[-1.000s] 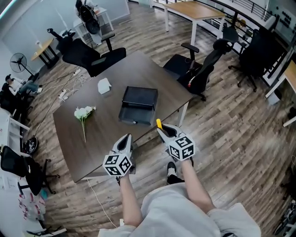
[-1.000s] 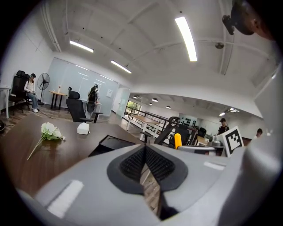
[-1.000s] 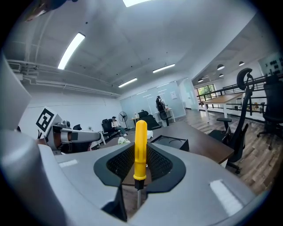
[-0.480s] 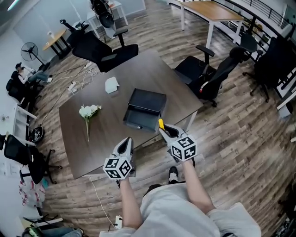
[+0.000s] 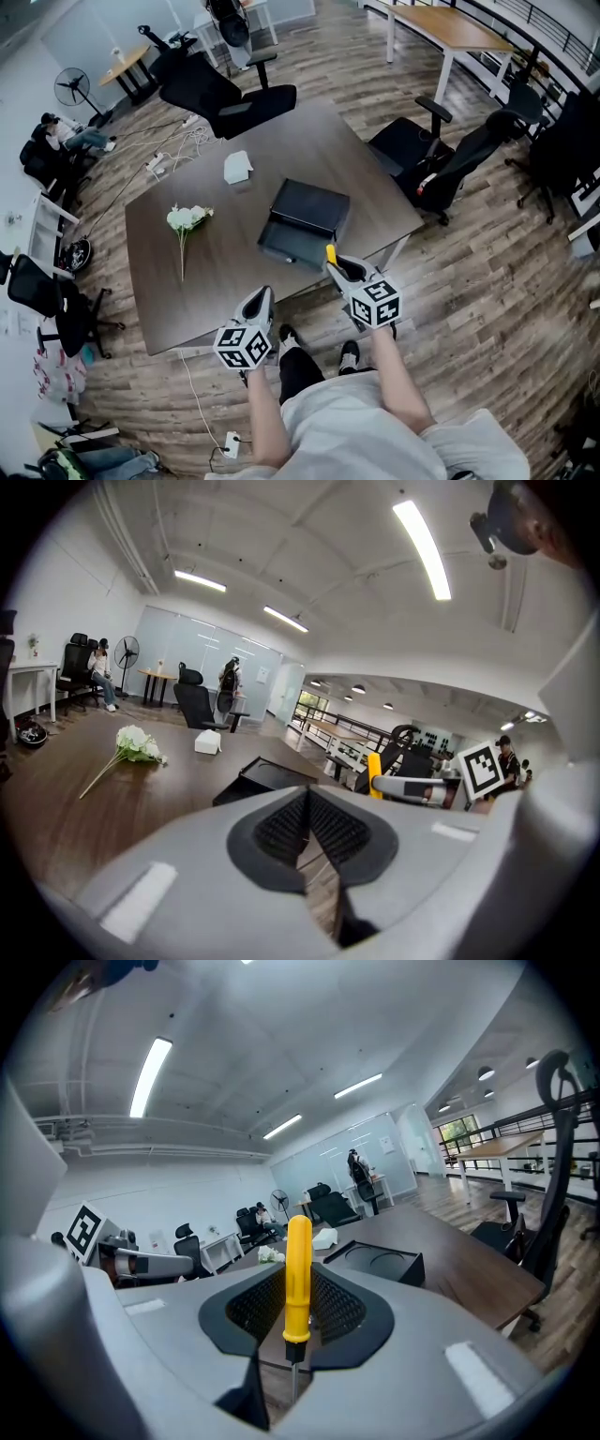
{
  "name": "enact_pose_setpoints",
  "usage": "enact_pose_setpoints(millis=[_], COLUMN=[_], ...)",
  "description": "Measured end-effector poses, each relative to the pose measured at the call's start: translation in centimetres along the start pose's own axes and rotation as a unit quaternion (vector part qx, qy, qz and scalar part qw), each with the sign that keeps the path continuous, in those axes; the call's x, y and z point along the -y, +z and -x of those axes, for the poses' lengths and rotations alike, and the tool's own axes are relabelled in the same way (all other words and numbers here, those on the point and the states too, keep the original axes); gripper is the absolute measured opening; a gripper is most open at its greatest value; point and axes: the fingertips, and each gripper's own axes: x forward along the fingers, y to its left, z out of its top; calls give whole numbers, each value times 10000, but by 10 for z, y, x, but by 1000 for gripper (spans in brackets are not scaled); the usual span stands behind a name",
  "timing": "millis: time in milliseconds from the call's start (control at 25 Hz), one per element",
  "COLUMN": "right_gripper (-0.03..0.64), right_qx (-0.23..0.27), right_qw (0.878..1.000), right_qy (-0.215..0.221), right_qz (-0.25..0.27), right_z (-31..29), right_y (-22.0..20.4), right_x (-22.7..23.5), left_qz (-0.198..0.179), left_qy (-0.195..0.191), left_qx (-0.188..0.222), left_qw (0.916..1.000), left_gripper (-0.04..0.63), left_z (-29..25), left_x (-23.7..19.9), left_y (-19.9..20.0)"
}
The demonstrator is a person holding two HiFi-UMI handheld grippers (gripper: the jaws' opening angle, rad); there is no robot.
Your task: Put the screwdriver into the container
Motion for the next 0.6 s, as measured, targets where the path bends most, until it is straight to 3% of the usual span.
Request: enact_pose_setpoints(millis=[360, 600], right_gripper=[82, 81], right_qx=[-83, -320], right_qw=[9998, 9989], right_qy=[-125, -147], right_qz=[122, 313], right_z=[-37, -59], right_y=[15, 26], right_x=[5, 10], left_qz=[26, 36], left_qy=[-143, -507], left_qx=[48, 21], left_qw=[9999, 9987], left_gripper=[54, 54], left_z=[-21, -54], left_x=[-30, -38], left_y=[25, 38])
